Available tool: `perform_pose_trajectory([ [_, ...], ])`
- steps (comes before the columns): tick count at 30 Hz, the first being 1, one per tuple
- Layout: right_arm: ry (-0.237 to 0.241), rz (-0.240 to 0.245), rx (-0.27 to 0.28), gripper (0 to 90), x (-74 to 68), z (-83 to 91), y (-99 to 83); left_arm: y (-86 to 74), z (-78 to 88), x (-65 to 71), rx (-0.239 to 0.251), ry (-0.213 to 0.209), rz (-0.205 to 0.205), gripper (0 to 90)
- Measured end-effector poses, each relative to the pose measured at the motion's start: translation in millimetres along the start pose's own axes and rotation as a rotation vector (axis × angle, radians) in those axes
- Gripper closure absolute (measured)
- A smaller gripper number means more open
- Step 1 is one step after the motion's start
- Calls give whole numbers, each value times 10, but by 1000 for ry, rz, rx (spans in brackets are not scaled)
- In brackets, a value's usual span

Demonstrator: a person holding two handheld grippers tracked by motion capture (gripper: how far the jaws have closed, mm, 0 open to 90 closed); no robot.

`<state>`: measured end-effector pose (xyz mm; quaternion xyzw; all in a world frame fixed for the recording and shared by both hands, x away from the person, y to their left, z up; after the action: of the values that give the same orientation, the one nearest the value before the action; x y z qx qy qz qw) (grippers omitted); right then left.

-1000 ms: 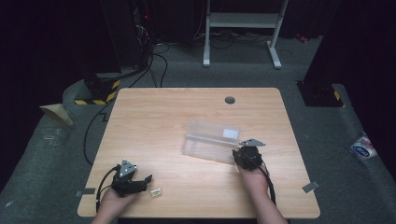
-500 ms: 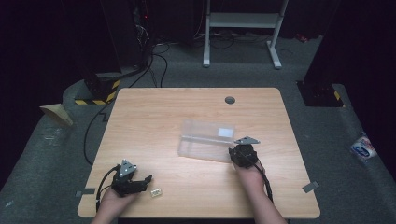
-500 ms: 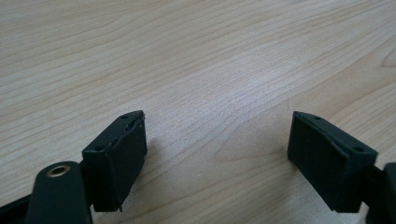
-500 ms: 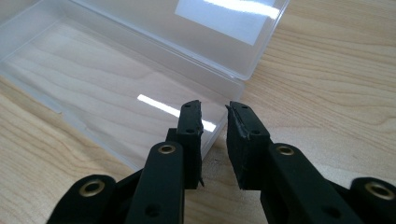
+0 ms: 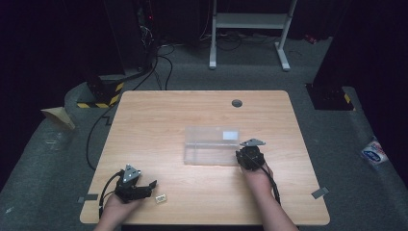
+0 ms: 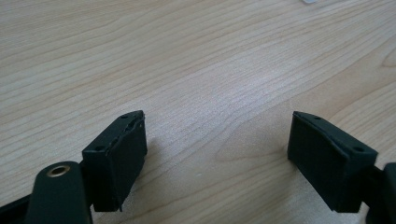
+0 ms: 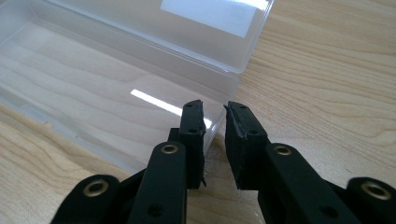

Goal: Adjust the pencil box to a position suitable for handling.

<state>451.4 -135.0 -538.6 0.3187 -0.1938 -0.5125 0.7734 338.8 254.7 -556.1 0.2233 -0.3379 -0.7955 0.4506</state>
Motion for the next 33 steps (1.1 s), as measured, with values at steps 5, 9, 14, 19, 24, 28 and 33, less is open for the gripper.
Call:
perform_pose_trajectory([
  [5,6,16,0,765,-46,-2,0,0,0,0,0,0,0,200],
  [9,10,24,-6,760,-86,10,-6,0,0,0,0,0,0,200],
  [14,14,37,-5,760,-129,40,-18,0,0,0,0,0,0,200],
  [19,13,41,-5,759,-141,43,-24,0,1,0,-1,1,-1,201],
  [24,10,37,-2,759,-119,21,-20,0,0,0,0,0,0,201],
  [28,8,41,-7,759,-122,26,-24,0,0,0,0,1,0,201],
  [33,9,33,0,734,-129,36,-25,-1,1,3,1,0,3,201],
])
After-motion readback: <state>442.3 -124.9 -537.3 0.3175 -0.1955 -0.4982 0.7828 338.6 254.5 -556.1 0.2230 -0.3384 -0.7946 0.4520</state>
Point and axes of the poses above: each handheld gripper's, and its own axes: z roughly backward along the jaws, y roughly out of its top, x roughly to its right, the point moved 4 cm from there along -z, roughly forward along the jaws, and after that the axes turned 4 degrees about -z, right-handed, at the moved point
